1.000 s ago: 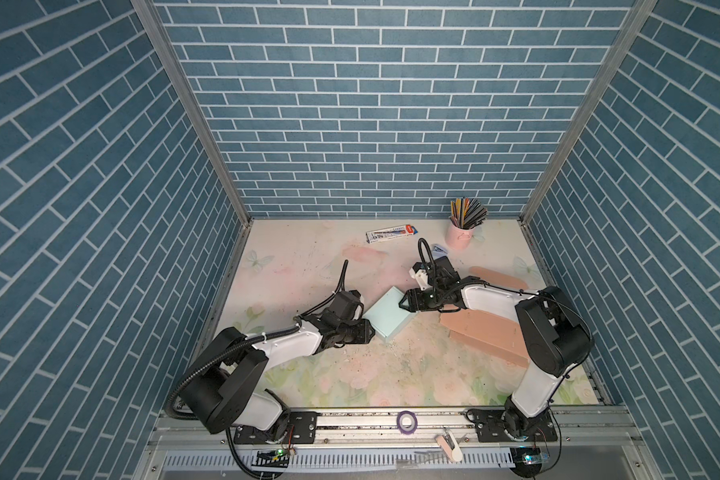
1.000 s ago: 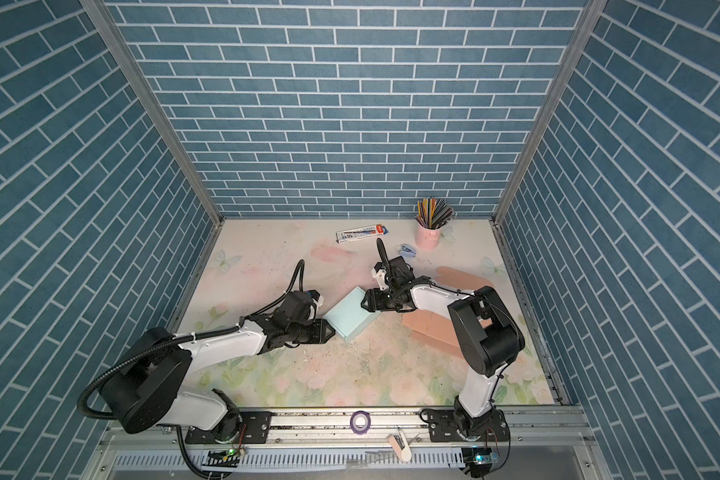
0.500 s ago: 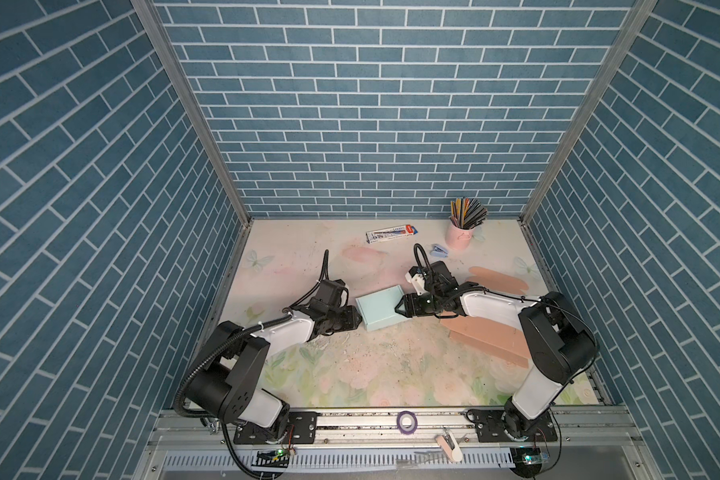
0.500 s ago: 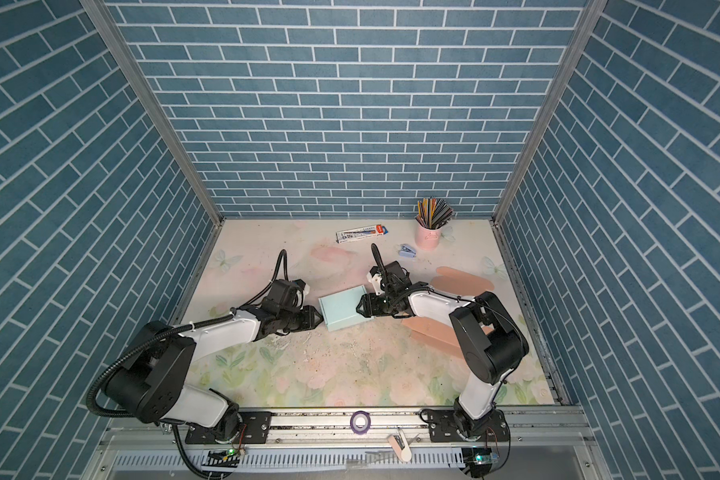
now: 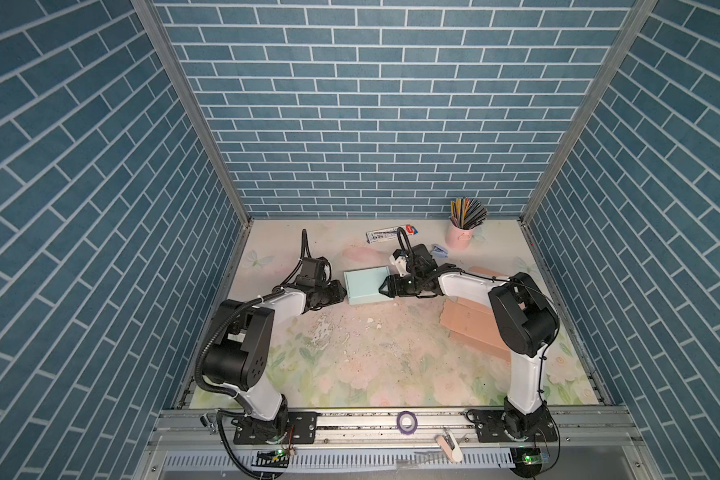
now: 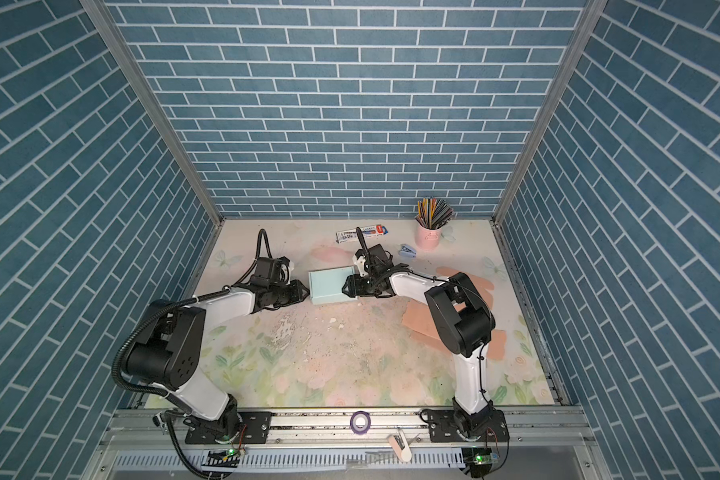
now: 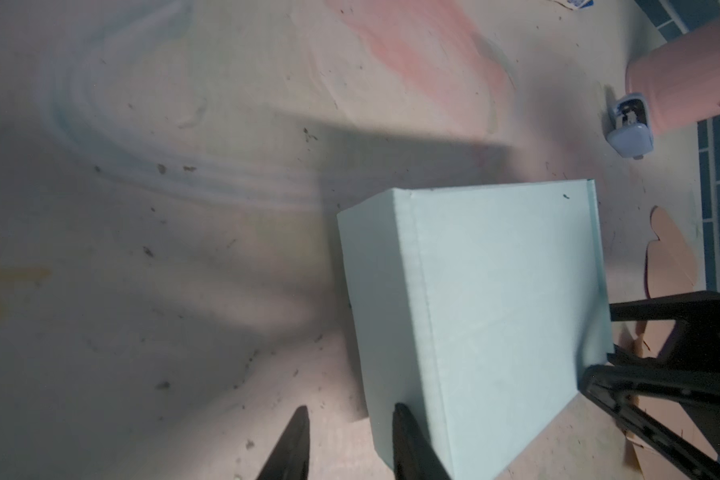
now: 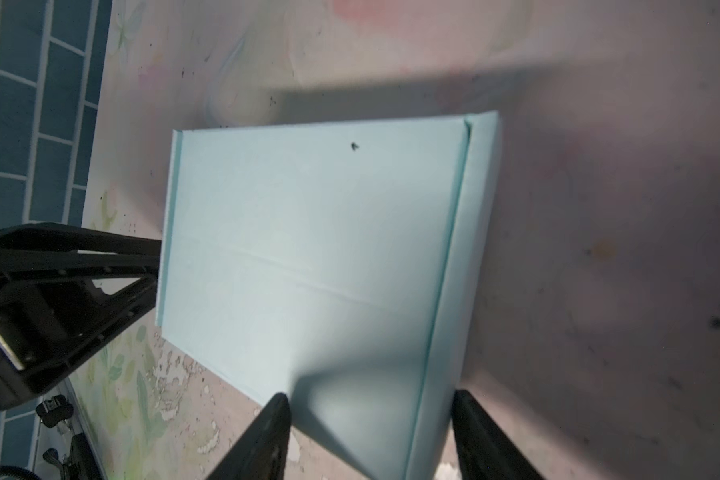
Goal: Fold the paper box
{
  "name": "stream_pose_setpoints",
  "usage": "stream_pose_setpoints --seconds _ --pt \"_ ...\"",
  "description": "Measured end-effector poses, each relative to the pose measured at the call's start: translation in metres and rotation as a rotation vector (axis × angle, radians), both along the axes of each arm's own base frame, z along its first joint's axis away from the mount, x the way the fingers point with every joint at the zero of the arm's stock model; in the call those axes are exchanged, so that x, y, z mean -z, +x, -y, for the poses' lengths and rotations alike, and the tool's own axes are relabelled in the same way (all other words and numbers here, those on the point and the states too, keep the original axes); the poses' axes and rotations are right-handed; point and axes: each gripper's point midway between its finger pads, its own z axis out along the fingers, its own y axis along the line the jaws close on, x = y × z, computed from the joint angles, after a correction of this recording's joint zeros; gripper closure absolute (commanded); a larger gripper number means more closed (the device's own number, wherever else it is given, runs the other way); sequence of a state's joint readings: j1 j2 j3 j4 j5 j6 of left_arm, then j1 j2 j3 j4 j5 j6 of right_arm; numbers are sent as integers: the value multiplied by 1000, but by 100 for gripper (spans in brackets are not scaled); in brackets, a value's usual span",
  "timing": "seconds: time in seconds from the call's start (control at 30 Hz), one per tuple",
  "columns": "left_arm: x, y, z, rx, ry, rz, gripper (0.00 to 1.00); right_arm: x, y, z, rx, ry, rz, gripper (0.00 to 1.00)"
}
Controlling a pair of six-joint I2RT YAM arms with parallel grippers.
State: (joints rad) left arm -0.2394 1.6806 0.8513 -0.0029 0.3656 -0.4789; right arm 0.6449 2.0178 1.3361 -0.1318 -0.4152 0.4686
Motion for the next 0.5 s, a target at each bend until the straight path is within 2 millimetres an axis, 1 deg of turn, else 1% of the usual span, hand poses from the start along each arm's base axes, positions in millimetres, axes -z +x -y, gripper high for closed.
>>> stream_pose_setpoints --seconds 0.2,0.4,0.5 --pt "12 28 -18 -37 -1 -8 66 0 27 -21 -3 12 17 38" --pt "18 56 -31 -72 -8 6 66 -3 40 -33 -9 26 24 38" --pt "18 65 -37 -88 -16 16 66 -2 44 -38 -16 33 23 39"
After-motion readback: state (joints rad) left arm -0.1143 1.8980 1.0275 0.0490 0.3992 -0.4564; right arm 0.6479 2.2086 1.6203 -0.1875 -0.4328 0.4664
